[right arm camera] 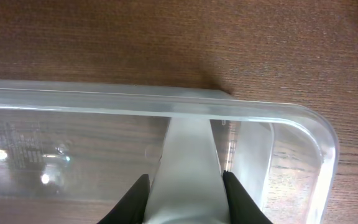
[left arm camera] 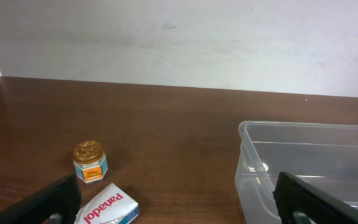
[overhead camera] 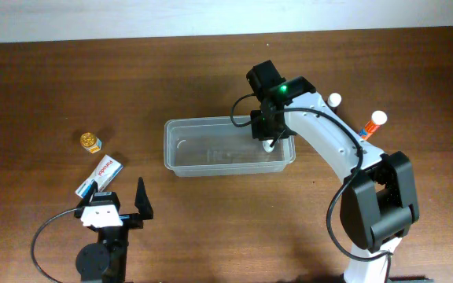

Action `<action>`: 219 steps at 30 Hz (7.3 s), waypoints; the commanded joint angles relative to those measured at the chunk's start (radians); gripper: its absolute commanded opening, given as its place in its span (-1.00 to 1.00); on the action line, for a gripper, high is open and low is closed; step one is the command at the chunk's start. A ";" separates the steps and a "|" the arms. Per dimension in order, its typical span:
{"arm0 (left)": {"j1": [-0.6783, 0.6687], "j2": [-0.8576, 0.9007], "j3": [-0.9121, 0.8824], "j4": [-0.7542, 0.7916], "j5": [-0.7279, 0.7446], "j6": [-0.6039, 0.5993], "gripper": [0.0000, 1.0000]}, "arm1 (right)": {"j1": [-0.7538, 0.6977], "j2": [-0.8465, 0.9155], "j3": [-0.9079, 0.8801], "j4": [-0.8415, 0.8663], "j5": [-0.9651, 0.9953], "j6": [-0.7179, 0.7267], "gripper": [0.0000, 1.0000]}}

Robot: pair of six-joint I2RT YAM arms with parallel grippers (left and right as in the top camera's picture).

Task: Pack container
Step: 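Carry the dropper bottle into the container and release it upright, then move right gripper to the dark white-capped bottle and grasp it, then place the dark bottle upright in the container beside the dropper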

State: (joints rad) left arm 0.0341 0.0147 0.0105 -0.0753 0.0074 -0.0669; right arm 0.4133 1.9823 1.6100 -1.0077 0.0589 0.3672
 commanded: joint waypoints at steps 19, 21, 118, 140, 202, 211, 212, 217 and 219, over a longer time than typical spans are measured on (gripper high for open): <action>0.003 -0.010 -0.002 -0.008 -0.004 0.019 0.99 | -0.002 0.002 0.043 -0.017 -0.002 0.012 -0.24; 0.003 -0.010 -0.002 -0.008 -0.003 0.019 0.99 | -0.002 -0.005 0.075 -0.040 -0.002 0.011 -0.18; 0.003 -0.010 -0.002 -0.008 -0.003 0.019 1.00 | -0.452 0.293 0.594 -0.396 -0.154 -0.233 -0.69; 0.003 -0.010 -0.002 -0.008 -0.003 0.019 1.00 | -0.275 0.170 1.000 -0.665 -0.455 -0.304 -0.66; 0.003 -0.010 -0.002 -0.008 -0.003 0.019 0.99 | 0.070 0.169 0.275 -0.181 0.006 0.114 -0.66; 0.003 -0.010 -0.002 -0.008 -0.004 0.019 0.99 | 0.070 0.169 0.273 -0.180 0.006 0.114 -0.51; 0.003 -0.010 -0.002 -0.008 -0.004 0.019 0.99 | 0.070 0.169 0.273 -0.180 0.006 0.114 -0.51; 0.003 -0.010 -0.002 -0.008 -0.003 0.019 0.99 | 0.070 0.169 0.273 -0.180 0.006 0.113 -0.35; 0.003 -0.010 -0.002 -0.008 -0.003 0.019 0.99 | 0.070 0.169 0.273 -0.180 0.006 0.113 -0.32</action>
State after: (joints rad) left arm 0.0341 0.0147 0.0105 -0.0753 0.0074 -0.0669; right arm 0.4812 2.1906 1.8866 -1.1912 0.0448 0.4721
